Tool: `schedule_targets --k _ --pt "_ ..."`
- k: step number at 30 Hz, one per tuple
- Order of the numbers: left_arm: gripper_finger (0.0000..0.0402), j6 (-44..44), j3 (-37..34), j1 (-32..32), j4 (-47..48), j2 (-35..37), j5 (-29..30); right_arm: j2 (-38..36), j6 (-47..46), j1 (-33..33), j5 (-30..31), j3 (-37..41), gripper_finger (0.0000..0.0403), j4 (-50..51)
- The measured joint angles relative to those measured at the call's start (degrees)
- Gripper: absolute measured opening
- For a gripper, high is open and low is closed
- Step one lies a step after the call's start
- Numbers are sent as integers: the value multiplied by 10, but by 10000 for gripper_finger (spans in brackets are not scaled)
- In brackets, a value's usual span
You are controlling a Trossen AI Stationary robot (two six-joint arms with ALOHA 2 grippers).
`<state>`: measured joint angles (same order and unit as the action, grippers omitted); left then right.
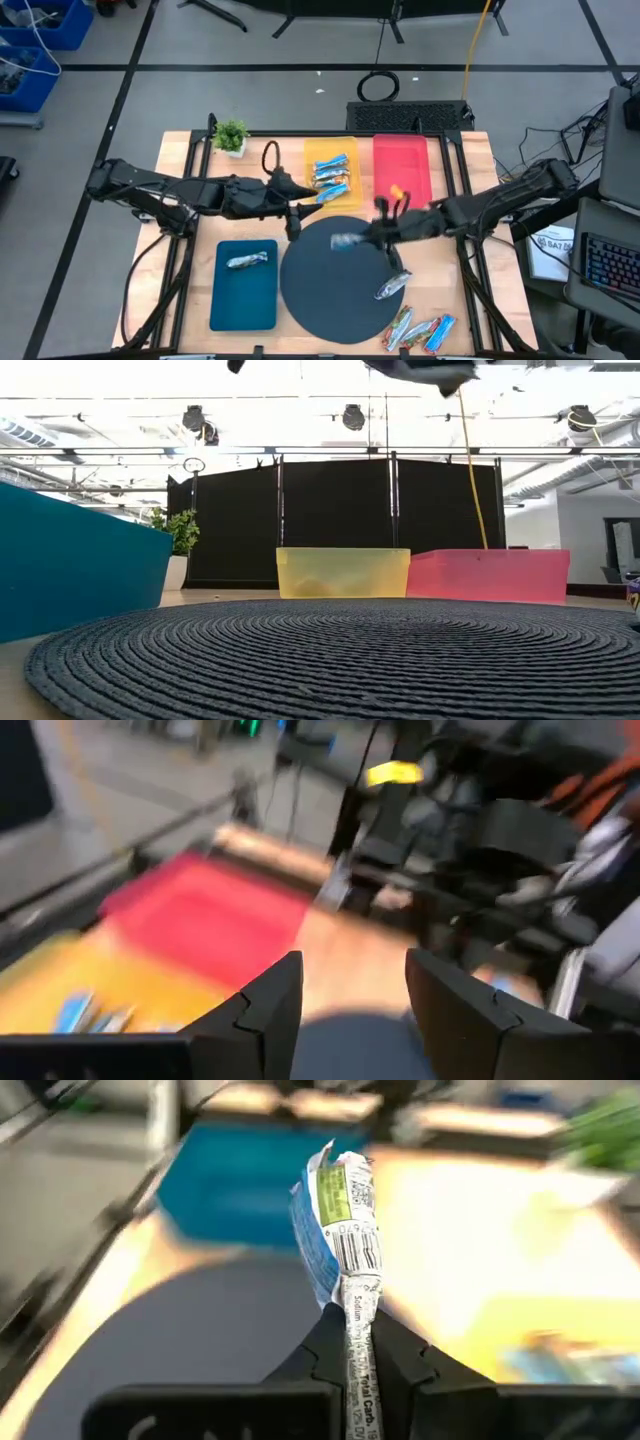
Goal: Pick and place Granola Bars by type
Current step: Put the blue granola bar into the blue bin
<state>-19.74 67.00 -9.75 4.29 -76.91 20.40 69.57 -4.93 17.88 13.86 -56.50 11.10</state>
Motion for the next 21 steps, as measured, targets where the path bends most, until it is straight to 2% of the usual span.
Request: schedule_targets --k 4,6,9,12,21 --pt "182 37 -59 6 -179 0 -42 -18 0 -32 28 -22 12 -26" --pt "182 47 -85 8 -228 1 -58 -26 1 -42 27 -25 12 -39" --pt "182 50 -120 8 -252 1 -58 -36 1 -49 25 -27 11 -73" --pt "182 45 -141 9 -274 1 -92 -43 8 -52 24 -29 11 -116" --pt "182 62 -143 7 -392 -28 -112 -2 -4 -76 -22 -29 10 -157"
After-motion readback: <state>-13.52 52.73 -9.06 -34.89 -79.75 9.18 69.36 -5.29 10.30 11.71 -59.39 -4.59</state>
